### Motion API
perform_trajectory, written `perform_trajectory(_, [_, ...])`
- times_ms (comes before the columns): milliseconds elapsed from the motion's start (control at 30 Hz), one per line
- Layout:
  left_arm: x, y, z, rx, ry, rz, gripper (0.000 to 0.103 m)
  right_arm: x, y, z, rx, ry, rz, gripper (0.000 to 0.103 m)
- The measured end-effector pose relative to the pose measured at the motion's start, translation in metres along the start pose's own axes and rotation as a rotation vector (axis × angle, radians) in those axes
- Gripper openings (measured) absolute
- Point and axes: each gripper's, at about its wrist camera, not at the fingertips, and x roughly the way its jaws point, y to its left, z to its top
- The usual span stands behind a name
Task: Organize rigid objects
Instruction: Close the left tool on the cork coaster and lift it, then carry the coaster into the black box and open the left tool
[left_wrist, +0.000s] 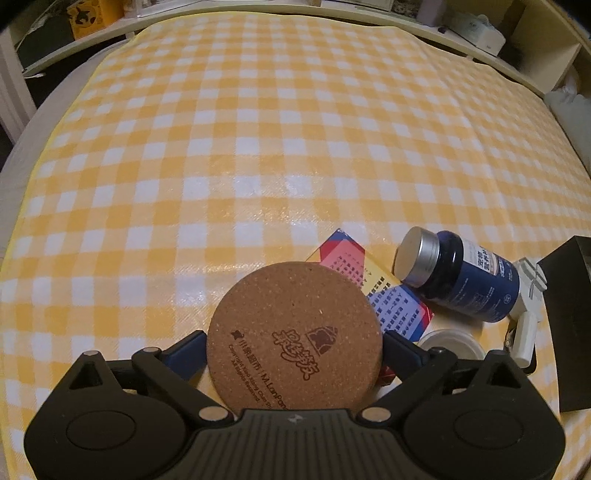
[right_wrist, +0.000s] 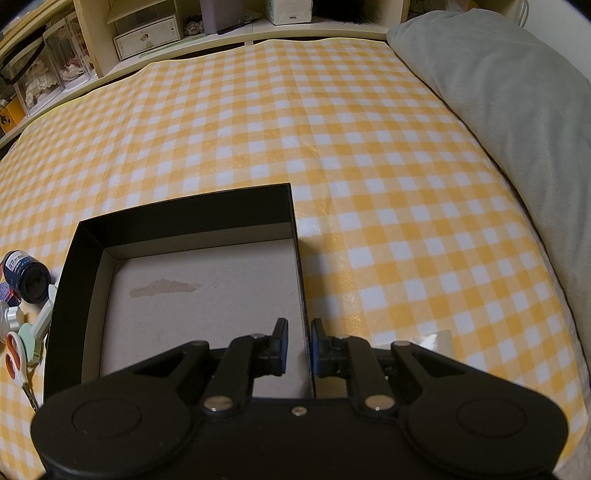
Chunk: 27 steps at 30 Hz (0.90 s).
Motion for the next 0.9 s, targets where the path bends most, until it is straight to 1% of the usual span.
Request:
perform_trajectory(67, [-0.001,-0.002,0.000,-0.002,0.005,0.013,0.098,0.000,0.000,0.000,0.001,0.000,0.000,0.014])
perform_trajectory(133, [-0.004,-0.013,0.009,-0.009,-0.001,0.027,0.098,0.000,0.000,0.000,0.001,0.000,0.000,0.014])
perform_trajectory(167, [-0.009,-0.014,0.011,-0.016,-0.017,0.035,0.098,0.000,0.000,0.000,0.001,-0.001,0.000,0.014])
perform_trajectory(200, [-0.016,-0.022,0.018,-0.028,-0.032,0.037,0.098,0.000,0.000,0.000,0.002,0.000,0.001,0.014])
perform_trajectory(300, [-0.040,-0.037,0.033,-0.070,-0.087,0.001,0.098,0.001,0.000,0.000,0.000,0.000,0.000,0.014])
perform_trajectory(400, [-0.061,-0.056,0.045,-0.090,-0.133,-0.064,0.098,0.000,-0.001,0.000,0.002,0.000,0.001,0.013])
perform_trajectory(500, [-0.078,-0.088,0.054,-0.059,-0.166,-0.122,0.098,0.001,0.000,0.000,0.010,0.003,0.004,0.012])
perform_trajectory(567, [-0.088,-0.116,0.058,-0.033,-0.176,-0.173,0.098,0.001,0.000,-0.001,0.019,0.005,0.008,0.012])
perform_trajectory(600, [-0.090,-0.122,0.054,-0.020,-0.178,-0.196,0.098,0.001,0.000,-0.001,0.024,0.007,0.011,0.010])
perform_trajectory(667, [-0.096,-0.152,0.051,0.018,-0.174,-0.243,0.098,0.002,0.000,-0.001,0.031,0.012,0.020,0.008])
perform_trajectory(767, [-0.100,-0.195,0.038,0.113,-0.167,-0.293,0.098,0.003,-0.004,0.001,0.030,0.016,0.019,0.005])
perform_trajectory(900, [-0.096,-0.245,0.025,0.251,-0.165,-0.330,0.098,0.003,-0.004,0.001,0.030,0.019,0.023,0.004])
